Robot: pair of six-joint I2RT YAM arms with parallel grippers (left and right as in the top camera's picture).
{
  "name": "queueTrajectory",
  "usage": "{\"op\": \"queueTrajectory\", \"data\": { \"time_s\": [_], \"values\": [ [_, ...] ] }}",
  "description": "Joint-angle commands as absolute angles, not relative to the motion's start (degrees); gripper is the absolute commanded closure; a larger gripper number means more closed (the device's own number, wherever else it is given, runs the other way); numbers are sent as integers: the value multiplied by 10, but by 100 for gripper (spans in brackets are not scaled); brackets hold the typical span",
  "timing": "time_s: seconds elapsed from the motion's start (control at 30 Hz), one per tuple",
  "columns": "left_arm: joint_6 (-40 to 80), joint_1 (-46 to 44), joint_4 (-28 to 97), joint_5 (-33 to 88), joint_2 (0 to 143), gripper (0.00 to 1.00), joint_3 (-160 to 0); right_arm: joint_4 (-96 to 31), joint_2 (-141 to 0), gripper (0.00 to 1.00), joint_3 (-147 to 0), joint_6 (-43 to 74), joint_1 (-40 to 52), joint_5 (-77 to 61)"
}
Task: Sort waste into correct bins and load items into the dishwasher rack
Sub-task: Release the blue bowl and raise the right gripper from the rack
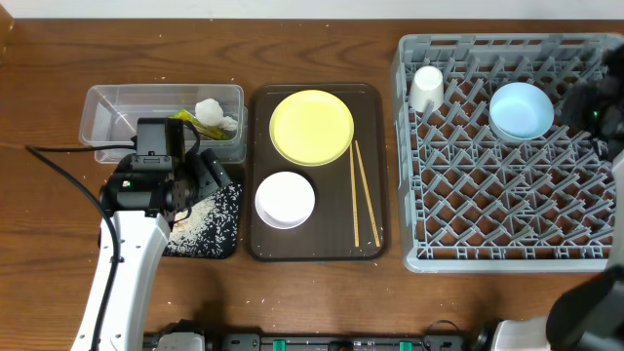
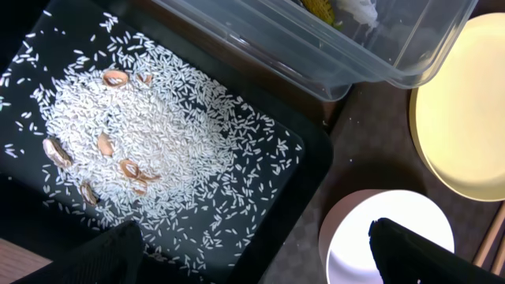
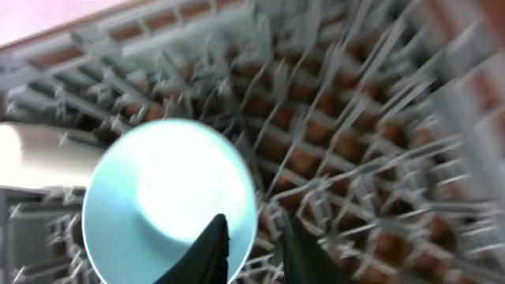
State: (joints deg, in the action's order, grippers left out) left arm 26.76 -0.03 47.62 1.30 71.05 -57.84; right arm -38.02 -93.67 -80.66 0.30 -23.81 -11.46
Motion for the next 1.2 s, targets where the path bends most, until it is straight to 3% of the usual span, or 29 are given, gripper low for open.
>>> {"op": "queueTrajectory", "data": {
  "time_s": [0.0, 0.37, 0.97, 1.17],
  "values": [
    [267, 2, 477, 8, 712, 6, -584, -390, -970, 75, -805, 33, -244, -197],
    [267, 2, 477, 8, 712, 6, -584, -402, -1012, 78, -805, 34, -244, -124],
    [267, 2, 477, 8, 712, 6, -584, -421, -1014, 83, -792, 43, -234, -123],
    [267, 2, 477, 8, 712, 6, -584, -413, -1014, 91, -781, 45, -234, -122]
  ]
}}
